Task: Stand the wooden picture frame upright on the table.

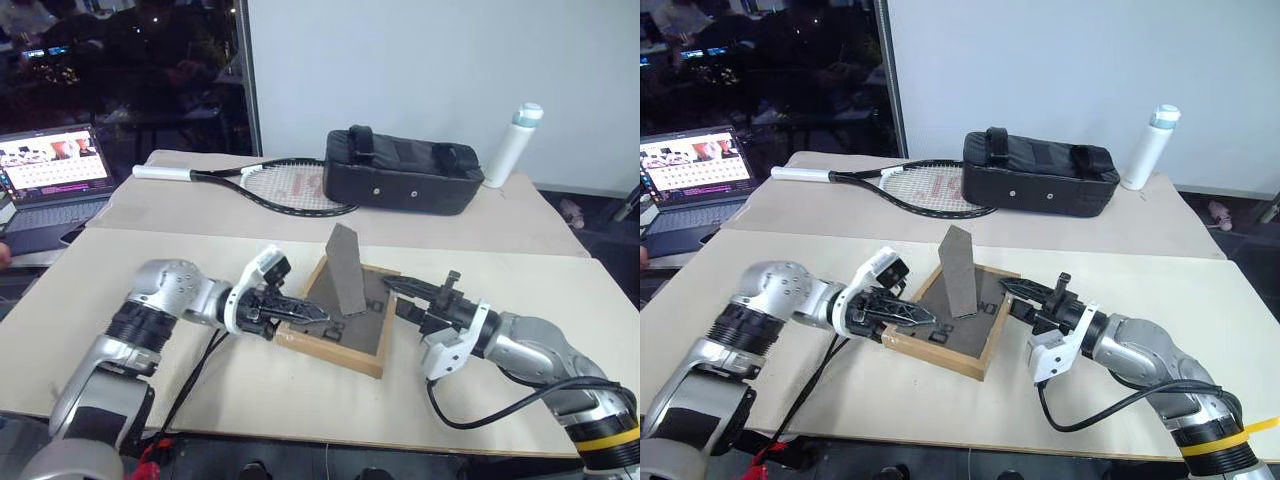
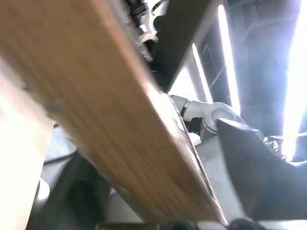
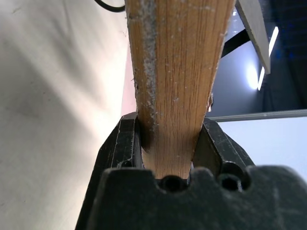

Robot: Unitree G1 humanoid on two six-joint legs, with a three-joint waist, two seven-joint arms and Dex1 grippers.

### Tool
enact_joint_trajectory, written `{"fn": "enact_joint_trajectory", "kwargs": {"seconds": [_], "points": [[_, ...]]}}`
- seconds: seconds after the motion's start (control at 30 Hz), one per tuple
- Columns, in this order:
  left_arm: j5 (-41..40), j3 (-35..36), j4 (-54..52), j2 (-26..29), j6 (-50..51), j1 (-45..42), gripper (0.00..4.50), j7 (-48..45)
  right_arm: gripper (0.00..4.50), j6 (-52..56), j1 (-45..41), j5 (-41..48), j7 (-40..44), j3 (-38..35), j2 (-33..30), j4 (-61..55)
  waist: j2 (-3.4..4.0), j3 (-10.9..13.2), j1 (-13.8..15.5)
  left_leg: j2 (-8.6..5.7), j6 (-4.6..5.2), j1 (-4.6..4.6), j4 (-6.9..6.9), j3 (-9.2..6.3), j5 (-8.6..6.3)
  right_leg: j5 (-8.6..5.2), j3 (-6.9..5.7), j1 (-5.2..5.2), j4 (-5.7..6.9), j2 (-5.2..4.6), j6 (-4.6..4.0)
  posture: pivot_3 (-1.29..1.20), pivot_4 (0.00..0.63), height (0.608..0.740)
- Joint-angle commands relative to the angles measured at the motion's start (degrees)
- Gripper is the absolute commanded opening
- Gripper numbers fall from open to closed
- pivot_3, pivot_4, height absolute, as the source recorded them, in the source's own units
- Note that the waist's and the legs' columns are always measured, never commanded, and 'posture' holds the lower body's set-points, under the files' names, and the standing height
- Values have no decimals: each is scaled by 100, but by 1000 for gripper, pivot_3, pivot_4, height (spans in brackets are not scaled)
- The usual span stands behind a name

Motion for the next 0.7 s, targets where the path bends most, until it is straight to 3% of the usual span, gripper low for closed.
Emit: {"fn": "enact_joint_trajectory", "kwargs": {"seconds": [0.03,0.13,0.37,0.6,0.7], "points": [[116,513,-255,203,-215,-110,4500,-85,1213,-111,-164,167,-57,-153,-111,83,0,0,-6,0,0,0,2,0,0,0,0,0,1,0,1,0,150,705],[541,1190,-412,274,-1189,104,4500,399,1212,381,-229,633,131,-222,-6,375,1,0,-29,1,1,1,3,-1,1,1,0,0,6,1,1,0,150,705],[632,2337,-649,496,-2111,493,4500,430,1209,2227,-465,2597,1185,-223,531,903,3,3,-30,1,3,5,2,-2,2,16,0,7,9,0,-23,0,150,705],[605,2757,-1496,222,-2504,1213,4500,917,1204,6158,-945,5010,1653,-821,1134,848,9,6,-6,1,3,4,6,-4,3,18,0,7,20,1,-25,0,150,705],[1110,2705,-1742,120,-3108,1610,4500,1218,1203,7591,-1124,5754,1674,-1068,1136,845,10,7,17,1,4,3,5,-5,2,18,-1,7,22,1,-26,0,150,705]]}}
